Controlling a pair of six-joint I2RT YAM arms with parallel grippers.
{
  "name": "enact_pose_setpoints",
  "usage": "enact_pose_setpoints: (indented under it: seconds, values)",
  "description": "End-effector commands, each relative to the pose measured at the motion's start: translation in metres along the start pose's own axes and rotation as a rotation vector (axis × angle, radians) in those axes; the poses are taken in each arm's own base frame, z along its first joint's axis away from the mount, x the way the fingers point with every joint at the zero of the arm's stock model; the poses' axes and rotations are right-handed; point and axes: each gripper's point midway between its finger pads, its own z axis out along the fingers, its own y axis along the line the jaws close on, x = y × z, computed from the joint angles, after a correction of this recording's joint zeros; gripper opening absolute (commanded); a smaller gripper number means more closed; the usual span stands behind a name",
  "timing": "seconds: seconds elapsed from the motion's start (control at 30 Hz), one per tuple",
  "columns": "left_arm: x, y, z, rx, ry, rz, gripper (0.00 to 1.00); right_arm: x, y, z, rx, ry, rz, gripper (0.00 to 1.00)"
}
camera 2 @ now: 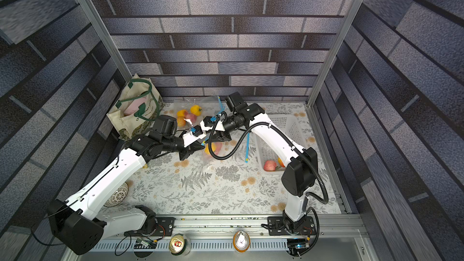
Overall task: Place the peach in a zip-top bag and seal the zipper
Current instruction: Zip the zipper on the zipper food storage bag.
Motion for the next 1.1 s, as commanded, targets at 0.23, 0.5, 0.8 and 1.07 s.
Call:
enact_pose_setpoints:
  seconds: [0.23, 0.5, 0.8, 1.07]
  values:
    - [0.002, -0.004, -0.005, 0.001, -0.005, 0.03, 0.0, 0.005, 0.009, 0.016, -0.085, 0.02, 0.006, 0.41]
    - [0.006, 0.002, -0.006, -0.019, -0.001, 0.017, 0.0, 0.002, 0.014, 0.019, -0.117, -0.004, 0.017, 0.3]
    - [0.002, -0.007, -0.012, -0.006, -0.037, 0.029, 0.0, 0.018, -0.003, 0.032, -0.04, 0.051, -0.014, 0.46]
    - [0.016, -0.007, -0.014, -0.042, -0.029, 0.006, 0.0, 0.021, -0.005, 0.023, -0.081, 0.01, -0.006, 0.47]
